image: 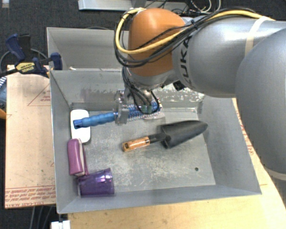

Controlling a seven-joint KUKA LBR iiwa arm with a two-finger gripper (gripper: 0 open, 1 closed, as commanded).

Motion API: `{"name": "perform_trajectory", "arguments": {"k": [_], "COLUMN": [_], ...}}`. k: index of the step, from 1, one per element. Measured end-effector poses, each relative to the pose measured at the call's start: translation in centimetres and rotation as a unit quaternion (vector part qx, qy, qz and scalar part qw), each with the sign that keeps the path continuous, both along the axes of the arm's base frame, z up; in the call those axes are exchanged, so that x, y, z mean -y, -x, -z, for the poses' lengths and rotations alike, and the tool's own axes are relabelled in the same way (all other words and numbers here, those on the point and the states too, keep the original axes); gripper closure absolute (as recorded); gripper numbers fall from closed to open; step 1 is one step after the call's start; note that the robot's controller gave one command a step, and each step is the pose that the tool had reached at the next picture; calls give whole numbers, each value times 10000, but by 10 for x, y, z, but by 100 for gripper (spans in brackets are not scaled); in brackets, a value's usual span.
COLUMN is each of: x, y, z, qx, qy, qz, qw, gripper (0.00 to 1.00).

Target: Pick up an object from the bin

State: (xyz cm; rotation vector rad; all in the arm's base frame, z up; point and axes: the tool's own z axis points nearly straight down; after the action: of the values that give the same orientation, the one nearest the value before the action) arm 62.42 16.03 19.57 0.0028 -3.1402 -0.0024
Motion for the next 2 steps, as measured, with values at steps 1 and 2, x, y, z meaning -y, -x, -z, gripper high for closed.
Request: {"name": "perform_trajectory", "arguments": {"k": [1,2], "x": [4,-4], "y": [-3,-16], "z": [58,29], "qx": [39,3], "qy": [-12,-4], "qz": [45,127], "qw": [10000,9999], "gripper": [100,100]}}
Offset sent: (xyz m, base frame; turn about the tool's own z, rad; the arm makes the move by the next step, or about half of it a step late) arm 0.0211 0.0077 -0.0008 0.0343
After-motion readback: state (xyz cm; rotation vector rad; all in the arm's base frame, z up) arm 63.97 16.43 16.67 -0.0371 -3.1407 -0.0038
